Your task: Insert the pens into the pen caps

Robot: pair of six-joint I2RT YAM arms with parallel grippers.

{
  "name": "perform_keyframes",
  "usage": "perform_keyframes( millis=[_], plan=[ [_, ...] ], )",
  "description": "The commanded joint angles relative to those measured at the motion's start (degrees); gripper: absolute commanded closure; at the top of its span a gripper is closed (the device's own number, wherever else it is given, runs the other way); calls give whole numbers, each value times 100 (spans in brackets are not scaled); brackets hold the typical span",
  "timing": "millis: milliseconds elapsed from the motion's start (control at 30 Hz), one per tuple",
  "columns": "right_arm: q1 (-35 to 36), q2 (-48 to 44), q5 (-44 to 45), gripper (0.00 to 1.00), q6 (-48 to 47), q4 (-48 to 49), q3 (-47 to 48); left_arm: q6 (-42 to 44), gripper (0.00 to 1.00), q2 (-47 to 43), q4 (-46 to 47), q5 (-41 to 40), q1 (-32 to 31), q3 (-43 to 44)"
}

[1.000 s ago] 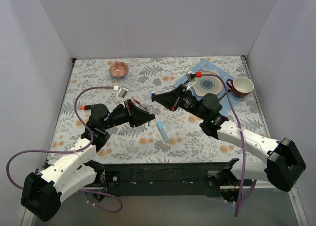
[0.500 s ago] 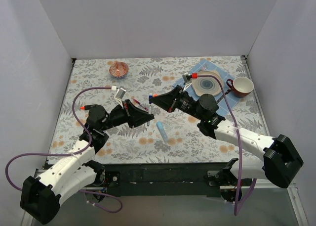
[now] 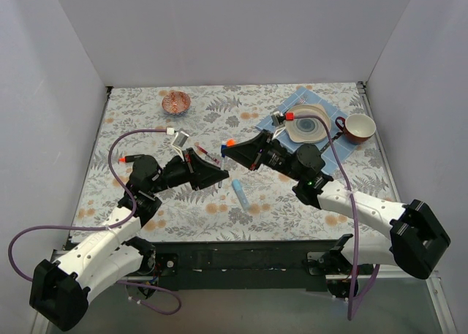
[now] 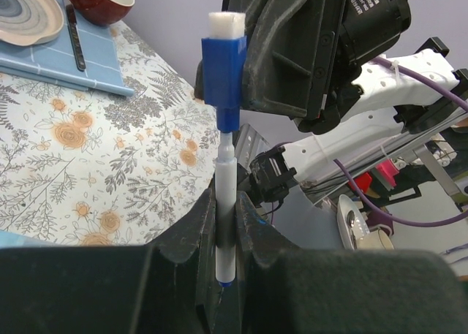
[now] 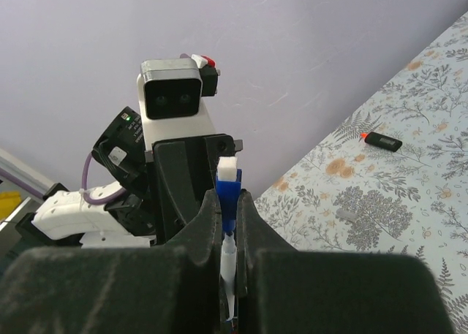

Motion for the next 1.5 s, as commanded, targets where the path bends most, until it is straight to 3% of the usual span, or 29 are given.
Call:
perform_keyframes(
  millis=[0, 533, 833, 1033, 1467],
  plan=[
    [94, -227, -135, 99, -165, 171, -223, 146, 100, -127, 15, -241, -6, -3],
    [533, -377, 278, 99, -77, 119, -803, 146, 100, -13, 393, -864, -14, 41],
    [744, -455, -153, 99, -832, -198, -900, 454, 100, 549, 77, -1163, -6, 621],
    [1139, -614, 207, 99, -1316, -585, -1067, 647, 100, 821, 164, -1339, -6, 911],
    [1492, -324, -12, 99, -569, -207, -1375, 1236, 100, 1095, 560, -1427, 12, 1500]
  ],
)
